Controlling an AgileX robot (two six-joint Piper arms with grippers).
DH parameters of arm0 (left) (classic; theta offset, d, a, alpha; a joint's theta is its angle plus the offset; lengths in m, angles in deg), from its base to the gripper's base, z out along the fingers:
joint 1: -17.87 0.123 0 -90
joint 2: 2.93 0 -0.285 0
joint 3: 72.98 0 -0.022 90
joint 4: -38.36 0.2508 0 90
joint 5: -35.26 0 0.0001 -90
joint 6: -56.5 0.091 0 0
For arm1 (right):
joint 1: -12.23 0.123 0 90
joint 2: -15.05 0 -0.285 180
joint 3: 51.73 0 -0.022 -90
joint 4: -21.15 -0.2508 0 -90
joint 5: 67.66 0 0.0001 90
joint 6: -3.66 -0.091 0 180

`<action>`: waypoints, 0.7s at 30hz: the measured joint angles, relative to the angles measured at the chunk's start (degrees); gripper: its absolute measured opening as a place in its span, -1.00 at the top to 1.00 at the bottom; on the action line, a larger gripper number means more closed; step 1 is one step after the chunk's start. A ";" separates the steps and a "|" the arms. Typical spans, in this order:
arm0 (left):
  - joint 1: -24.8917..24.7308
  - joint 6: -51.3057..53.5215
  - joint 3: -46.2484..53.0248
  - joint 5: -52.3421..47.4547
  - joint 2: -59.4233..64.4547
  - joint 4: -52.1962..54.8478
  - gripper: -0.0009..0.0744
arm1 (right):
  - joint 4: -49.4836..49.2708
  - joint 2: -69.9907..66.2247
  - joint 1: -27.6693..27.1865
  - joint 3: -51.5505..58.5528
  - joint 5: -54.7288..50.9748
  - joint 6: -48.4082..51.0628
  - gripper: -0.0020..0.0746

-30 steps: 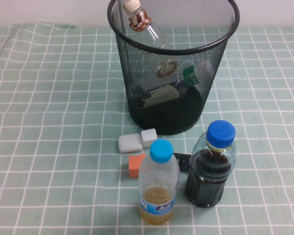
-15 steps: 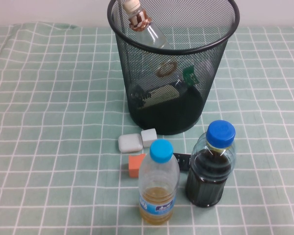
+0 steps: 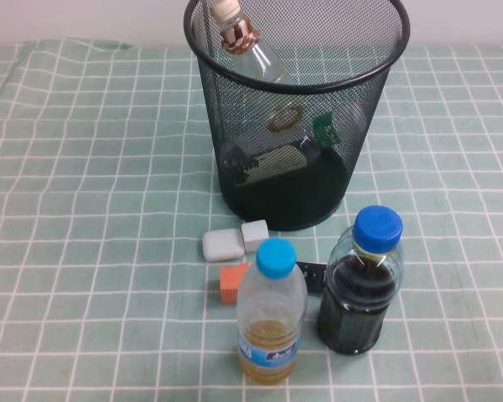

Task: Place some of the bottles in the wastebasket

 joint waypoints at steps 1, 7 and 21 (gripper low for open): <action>0.00 0.00 0.00 0.00 0.00 0.00 0.98 | 0.25 0.00 -0.11 0.00 -1.43 0.00 0.96; 0.00 0.00 0.00 0.00 0.00 0.00 0.98 | 3.40 0.00 -1.27 0.00 -8.48 -0.05 0.96; 0.00 0.00 0.00 0.00 0.00 0.00 0.98 | 5.57 0.00 -1.27 0.00 -8.36 0.07 0.96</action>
